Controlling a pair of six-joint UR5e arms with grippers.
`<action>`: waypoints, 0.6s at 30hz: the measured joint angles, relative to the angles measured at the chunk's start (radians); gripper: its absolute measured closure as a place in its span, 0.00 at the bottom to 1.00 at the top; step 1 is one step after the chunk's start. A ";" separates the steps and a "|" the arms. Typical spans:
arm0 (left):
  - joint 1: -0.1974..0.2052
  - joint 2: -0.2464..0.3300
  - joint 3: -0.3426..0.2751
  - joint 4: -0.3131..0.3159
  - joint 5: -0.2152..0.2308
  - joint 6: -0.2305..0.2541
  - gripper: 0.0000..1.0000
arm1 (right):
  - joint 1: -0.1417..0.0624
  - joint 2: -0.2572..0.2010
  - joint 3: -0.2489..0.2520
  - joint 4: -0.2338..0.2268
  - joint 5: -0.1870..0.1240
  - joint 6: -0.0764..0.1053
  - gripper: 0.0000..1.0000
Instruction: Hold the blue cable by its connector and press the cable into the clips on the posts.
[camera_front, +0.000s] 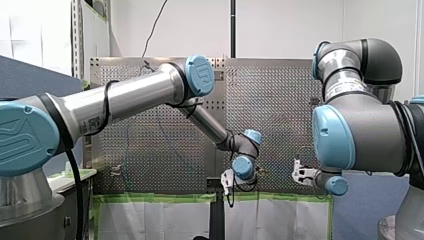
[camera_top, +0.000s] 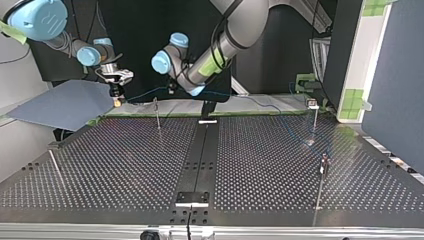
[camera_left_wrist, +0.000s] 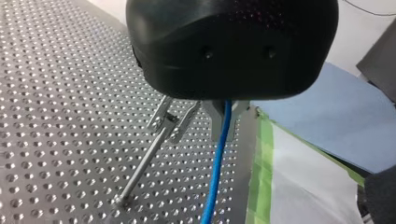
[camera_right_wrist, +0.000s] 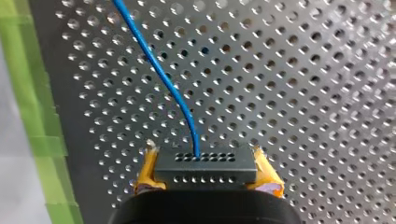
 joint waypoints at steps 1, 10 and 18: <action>0.005 0.000 0.000 0.002 0.004 -0.004 1.00 | -0.001 0.000 0.000 -0.005 0.000 0.003 1.00; 0.030 0.000 0.004 0.009 0.034 -0.013 1.00 | -0.005 0.000 -0.006 -0.021 0.008 0.020 1.00; 0.045 -0.001 0.019 0.030 0.061 -0.025 1.00 | 0.000 0.000 -0.022 -0.024 0.017 0.026 1.00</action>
